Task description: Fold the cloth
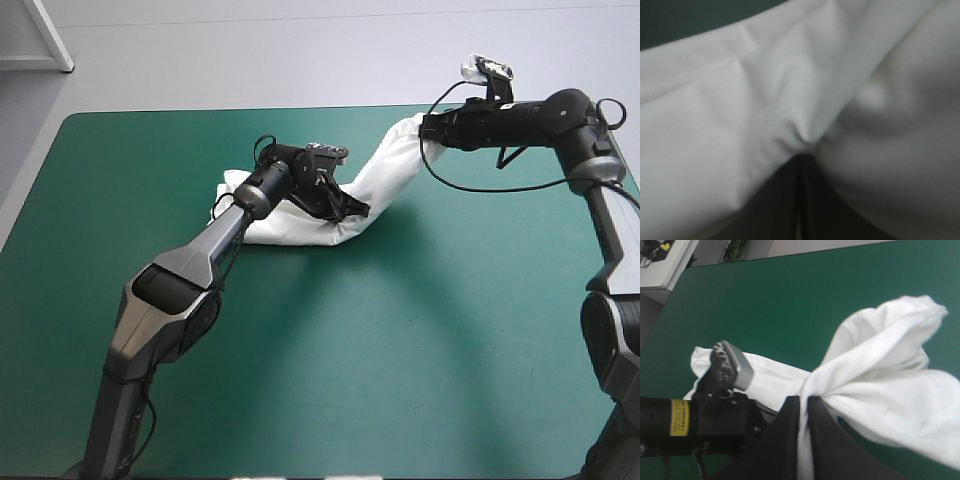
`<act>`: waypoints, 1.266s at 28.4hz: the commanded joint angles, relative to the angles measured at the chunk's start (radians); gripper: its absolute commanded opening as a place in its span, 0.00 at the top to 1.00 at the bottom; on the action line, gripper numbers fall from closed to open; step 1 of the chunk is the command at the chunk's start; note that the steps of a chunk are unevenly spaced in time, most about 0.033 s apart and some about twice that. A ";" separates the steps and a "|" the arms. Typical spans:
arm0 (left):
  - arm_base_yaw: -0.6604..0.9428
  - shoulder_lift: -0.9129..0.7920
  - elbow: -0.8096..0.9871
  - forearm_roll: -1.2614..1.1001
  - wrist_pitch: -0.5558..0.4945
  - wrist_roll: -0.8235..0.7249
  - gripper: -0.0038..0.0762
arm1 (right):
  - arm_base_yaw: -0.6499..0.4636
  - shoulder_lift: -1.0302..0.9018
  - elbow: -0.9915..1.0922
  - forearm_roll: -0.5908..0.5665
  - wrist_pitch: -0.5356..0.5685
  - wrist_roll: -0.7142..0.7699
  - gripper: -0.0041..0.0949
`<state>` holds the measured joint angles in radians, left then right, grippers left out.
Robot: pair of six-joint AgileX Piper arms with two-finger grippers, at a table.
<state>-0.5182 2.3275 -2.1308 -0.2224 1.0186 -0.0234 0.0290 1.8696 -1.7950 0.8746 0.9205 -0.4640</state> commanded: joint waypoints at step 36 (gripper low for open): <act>0.233 -0.809 0.448 0.404 0.272 0.054 0.96 | 0.426 0.088 -0.265 0.017 -0.199 -0.001 0.97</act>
<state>-0.3321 1.6725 -1.7976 0.1423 1.2475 0.0288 0.4117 1.9514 -1.9660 0.8429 0.7778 -0.4606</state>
